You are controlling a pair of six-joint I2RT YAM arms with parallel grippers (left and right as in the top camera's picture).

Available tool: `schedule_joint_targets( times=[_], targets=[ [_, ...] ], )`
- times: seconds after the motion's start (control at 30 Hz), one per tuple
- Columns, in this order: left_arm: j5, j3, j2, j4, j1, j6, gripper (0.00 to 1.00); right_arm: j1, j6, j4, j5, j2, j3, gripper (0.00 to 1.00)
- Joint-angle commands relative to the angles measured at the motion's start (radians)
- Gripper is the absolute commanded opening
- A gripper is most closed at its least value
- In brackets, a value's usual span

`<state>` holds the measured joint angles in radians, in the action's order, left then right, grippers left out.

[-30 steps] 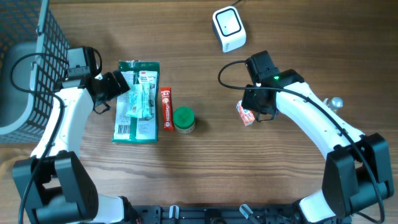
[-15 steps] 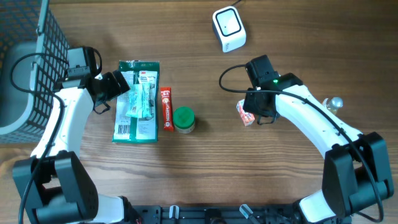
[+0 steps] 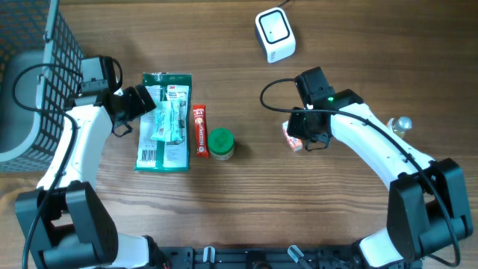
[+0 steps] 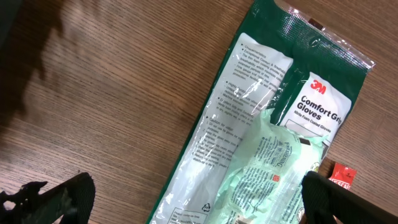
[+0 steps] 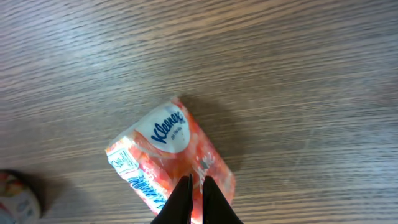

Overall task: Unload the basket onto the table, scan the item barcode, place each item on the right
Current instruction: 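Lower the right gripper onto the Kleenex pack and grasp it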

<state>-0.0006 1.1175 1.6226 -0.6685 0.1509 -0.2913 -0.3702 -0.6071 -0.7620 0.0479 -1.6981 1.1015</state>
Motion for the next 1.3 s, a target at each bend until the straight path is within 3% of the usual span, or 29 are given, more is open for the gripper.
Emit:
schedule_joint_targets(
  times=[0.0, 0.73, 0.9, 1.13, 1.27],
  targets=[
    [0.008, 0.009, -0.021, 0.003, 0.004, -0.005, 1.0, -0.003, 0.005, 0.003, 0.032, -0.013, -0.01, 0.09],
    [0.008, 0.009, -0.021, 0.003, 0.004, -0.005, 1.0, -0.003, 0.011, 0.016, 0.018, -0.013, -0.01, 0.1],
    [0.008, 0.009, -0.021, 0.003, 0.004, -0.005, 1.0, -0.003, 0.179, 0.036, 0.036, -0.013, -0.01, 0.22],
    [0.008, 0.009, -0.021, 0.003, 0.004, -0.005, 1.0, -0.003, 0.455, 0.019, 0.117, -0.013, -0.011, 0.26],
    [0.008, 0.009, -0.021, 0.003, 0.004, -0.005, 1.0, -0.003, 0.528, 0.018, 0.164, -0.013, -0.018, 0.25]
  ],
)
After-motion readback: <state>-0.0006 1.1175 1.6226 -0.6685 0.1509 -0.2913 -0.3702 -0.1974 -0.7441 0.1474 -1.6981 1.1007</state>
